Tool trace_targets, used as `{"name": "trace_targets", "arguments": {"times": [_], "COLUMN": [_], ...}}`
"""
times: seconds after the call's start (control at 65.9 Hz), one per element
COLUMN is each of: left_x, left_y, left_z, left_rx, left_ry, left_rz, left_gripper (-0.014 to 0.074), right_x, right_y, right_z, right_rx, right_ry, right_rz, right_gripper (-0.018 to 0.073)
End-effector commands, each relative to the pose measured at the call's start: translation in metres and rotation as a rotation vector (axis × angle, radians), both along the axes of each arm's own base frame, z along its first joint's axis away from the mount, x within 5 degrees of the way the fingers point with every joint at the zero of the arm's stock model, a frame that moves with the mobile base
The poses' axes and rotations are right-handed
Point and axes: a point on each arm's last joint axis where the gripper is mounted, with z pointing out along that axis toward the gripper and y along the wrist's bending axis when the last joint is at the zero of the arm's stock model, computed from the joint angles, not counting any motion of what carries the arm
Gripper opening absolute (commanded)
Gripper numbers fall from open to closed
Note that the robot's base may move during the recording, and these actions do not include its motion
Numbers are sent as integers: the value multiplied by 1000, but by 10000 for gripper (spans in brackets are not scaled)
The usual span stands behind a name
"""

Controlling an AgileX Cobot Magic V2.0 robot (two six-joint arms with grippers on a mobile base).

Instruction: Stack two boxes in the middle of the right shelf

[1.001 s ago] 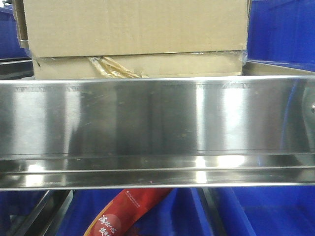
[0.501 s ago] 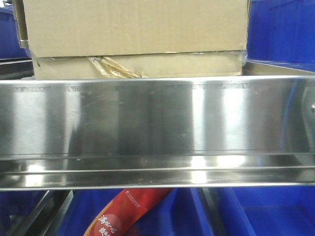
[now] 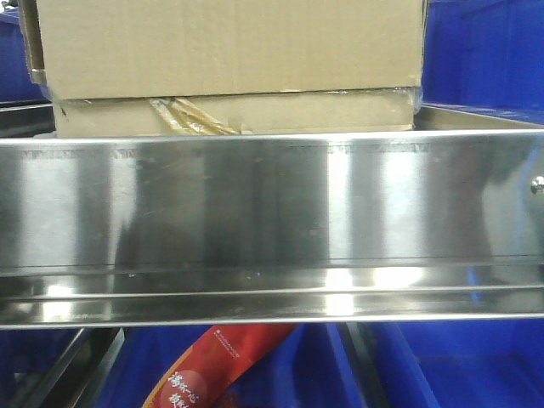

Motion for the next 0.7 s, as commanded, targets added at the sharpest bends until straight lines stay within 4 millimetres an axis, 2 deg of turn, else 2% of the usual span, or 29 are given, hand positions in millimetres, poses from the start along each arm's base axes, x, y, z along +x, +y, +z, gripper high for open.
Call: {"name": "trace_targets", "arguments": {"times": [0.0,0.319,0.379,0.683], "left_x": [0,0,0,0], "left_y": [0,0,0,0], "left_z": [3,3,3,3], "left_rx": [-4,-4,-4,-4], "left_ry": [-25,-25,-25,-25], "left_rz": [-6,-6,-6,-6], "left_gripper": [-111,-111,-111,-111], "right_x": [-5,-14,-18,-18], "right_y": [-5,-9,-9,-9], "right_z": [-10,-59,-58,-60], "right_rx": [-11,2,11,-20], "right_ry": [-65,-105,-144,-118], "right_rz": [-66,-118,-118,-114], "right_gripper": [-162,-162,-162,-162]}}
